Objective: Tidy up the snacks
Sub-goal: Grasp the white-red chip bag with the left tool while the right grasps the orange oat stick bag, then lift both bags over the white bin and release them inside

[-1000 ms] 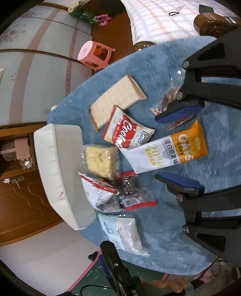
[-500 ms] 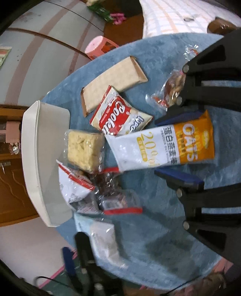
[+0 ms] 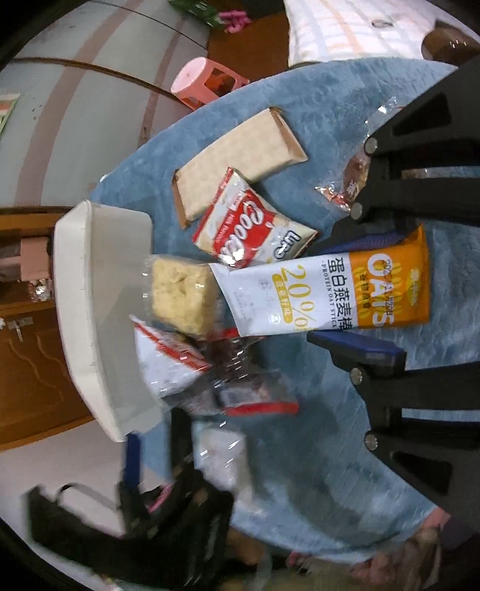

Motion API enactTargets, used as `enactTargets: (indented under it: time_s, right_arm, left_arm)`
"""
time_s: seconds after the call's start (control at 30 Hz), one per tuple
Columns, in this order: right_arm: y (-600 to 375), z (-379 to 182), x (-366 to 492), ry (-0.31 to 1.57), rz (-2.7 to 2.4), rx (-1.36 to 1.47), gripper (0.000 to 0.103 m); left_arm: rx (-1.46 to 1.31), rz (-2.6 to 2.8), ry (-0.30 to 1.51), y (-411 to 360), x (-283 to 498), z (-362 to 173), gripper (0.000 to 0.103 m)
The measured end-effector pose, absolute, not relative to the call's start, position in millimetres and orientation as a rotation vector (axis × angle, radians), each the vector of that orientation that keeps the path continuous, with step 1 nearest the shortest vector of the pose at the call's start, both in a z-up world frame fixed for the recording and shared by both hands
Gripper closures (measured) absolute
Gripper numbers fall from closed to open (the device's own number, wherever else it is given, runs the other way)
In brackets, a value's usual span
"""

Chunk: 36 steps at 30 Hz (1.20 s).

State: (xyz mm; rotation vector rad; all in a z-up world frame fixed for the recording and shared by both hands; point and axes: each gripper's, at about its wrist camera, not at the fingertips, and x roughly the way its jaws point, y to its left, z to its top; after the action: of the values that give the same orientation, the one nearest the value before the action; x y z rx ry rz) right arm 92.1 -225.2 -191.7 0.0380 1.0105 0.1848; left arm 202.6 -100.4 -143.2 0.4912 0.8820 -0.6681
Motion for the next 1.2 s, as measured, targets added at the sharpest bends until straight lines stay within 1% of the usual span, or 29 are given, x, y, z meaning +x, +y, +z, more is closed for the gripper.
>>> enactTargets:
  time_s: [0.27,0.5,0.63,0.7,0.73,0.77,1.0,1.2]
  right_arm:
    - [-246.9,-167.9,103.5,0.919,0.140,0.151,0.064]
    - [-257.5,-175.9,123.6,0.926,0.103,0.203,0.064]
    - [-253.5,-178.9,127.4,0.934,0.110,0.196,0.064]
    - [-254.6,-181.1,128.7,0.940,0.110,0.196,0.064]
    - [-255.3,-182.4,129.6,0.944,0.111,0.201,0.064]
    - [-256.2,-183.5,130.7,0.947,0.111,0.204,0.064]
    - [-257.1,-182.2,131.5,0.943,0.104,0.216,0.064]
    - [-253.5,-168.5,121.5,0.905,0.118,0.210,0.064]
  left_arm:
    - [0.550,-0.720,0.953,-119.5,228.6,-170.0,0.007]
    - [0.548,-0.753,1.000,-135.0,244.8,-190.0,0.007]
    - [0.472,-0.764,1.044,-134.1,259.2,-195.6,0.007]
    - [0.440,-0.759,1.056,-133.8,263.2,-199.1,0.011]
    - [0.429,-0.754,1.058,-133.7,264.5,-200.2,0.019]
    - [0.417,-0.740,1.058,-133.3,266.1,-200.9,0.035]
    - [0.351,-0.651,1.105,-132.7,264.6,-194.8,0.040]
    - [0.230,-0.574,1.096,-114.3,246.4,-156.7,0.041]
